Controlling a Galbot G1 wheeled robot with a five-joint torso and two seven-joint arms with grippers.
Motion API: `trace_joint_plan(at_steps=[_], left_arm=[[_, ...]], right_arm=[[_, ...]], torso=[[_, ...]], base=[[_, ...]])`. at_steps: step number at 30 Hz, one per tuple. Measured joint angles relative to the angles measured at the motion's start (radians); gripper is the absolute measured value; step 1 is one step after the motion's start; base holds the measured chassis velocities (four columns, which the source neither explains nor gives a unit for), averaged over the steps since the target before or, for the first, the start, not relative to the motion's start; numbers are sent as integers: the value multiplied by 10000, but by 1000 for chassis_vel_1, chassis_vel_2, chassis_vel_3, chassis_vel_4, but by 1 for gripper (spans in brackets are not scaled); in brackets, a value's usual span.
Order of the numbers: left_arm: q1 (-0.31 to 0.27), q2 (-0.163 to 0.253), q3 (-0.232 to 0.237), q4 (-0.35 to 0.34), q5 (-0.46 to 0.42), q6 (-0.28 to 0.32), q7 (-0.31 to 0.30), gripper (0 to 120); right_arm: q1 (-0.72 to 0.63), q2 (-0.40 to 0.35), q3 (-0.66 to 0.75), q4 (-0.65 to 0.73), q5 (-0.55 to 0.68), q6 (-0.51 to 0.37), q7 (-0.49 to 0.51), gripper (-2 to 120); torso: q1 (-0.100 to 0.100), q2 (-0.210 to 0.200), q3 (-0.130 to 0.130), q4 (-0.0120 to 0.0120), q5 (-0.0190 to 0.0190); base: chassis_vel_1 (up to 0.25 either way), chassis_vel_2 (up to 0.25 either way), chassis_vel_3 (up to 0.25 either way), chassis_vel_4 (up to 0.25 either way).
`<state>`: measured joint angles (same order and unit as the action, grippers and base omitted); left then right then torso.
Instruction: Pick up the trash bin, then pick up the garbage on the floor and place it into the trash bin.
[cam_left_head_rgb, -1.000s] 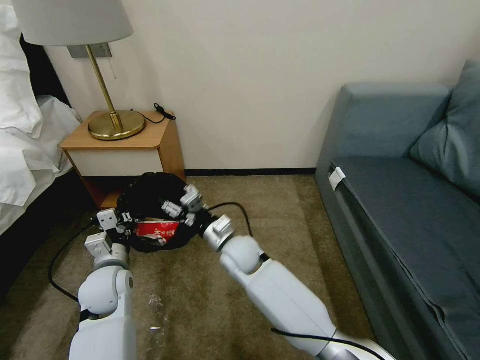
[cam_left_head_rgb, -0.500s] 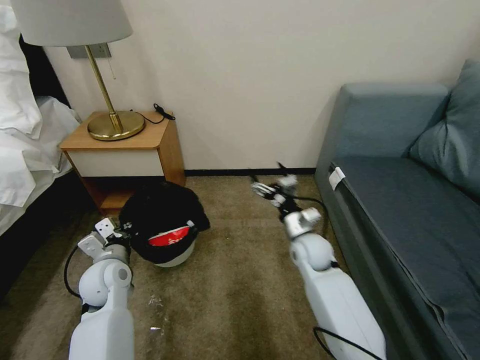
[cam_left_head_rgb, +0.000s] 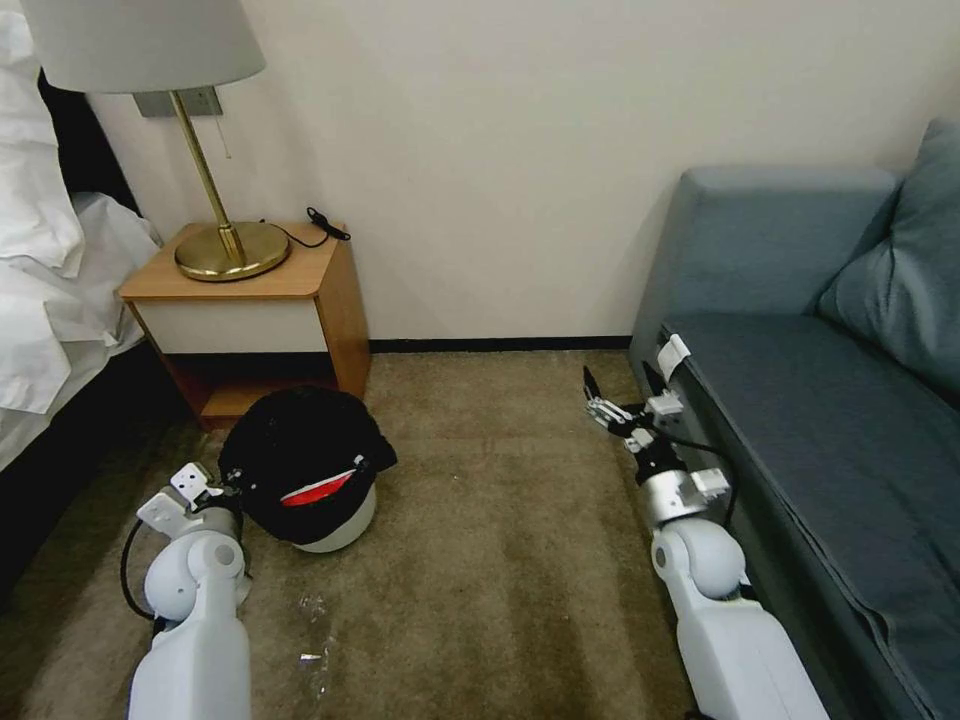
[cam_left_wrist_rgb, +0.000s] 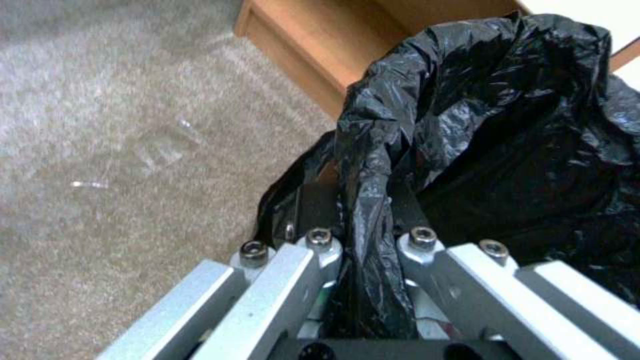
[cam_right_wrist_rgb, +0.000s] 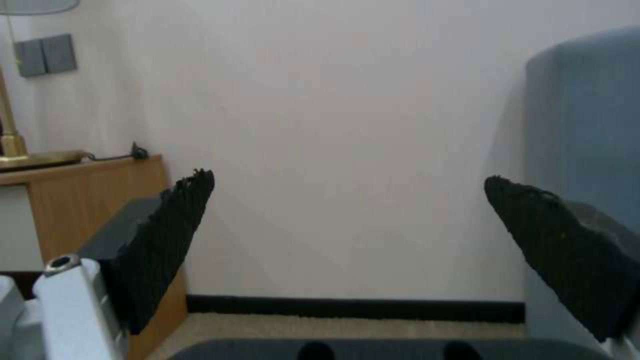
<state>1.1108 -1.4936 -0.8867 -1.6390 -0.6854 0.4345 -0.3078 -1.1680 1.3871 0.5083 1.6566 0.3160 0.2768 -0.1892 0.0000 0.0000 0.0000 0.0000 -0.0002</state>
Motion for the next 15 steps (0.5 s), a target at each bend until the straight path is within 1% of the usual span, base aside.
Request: trace_joint_plan(at_steps=[3,6,7,8,9,12,13,14,15], left_arm=[[-32,33,-43,227,9,-200,98,4],[-31,62,-63,415,48,-389,368,4],[-16,64,-70,430,70,-429,517,6],[9,69,-70,426,98,-446,627,11],[9,69,-70,426,98,-446,627,11],[104,74,-89,323,251,-460,763,26],[104,74,-89,323,251,-460,763,26],[119,74,-94,298,272,-461,772,30],[119,74,-94,298,272,-461,772,30]], right_arm=[[-202,18,133,52,3,71,-28,100],[-344,24,189,109,0,104,-47,100],[-381,34,197,126,-1,104,-48,100],[-398,50,199,131,0,89,-31,100],[-398,50,199,131,0,89,-31,100],[-408,145,183,130,-6,33,34,100],[-408,145,183,130,-6,33,34,100],[-407,166,164,131,-14,28,37,100],[-407,166,164,131,-14,28,37,100]], torso=[[0,0,0,-1,3],[0,0,0,0,1],[0,0,0,-1,1],[0,0,0,-2,2],[0,0,0,-2,2],[0,1,-1,0,2],[0,1,-1,0,2],[0,0,-1,0,3],[0,0,-1,0,3]], base=[[0,0,0,0],[0,0,0,0],[0,0,0,0],[0,0,0,0],[0,0,0,0],[0,0,0,0],[0,0,0,0],[0,0,0,0],[0,0,0,0]])
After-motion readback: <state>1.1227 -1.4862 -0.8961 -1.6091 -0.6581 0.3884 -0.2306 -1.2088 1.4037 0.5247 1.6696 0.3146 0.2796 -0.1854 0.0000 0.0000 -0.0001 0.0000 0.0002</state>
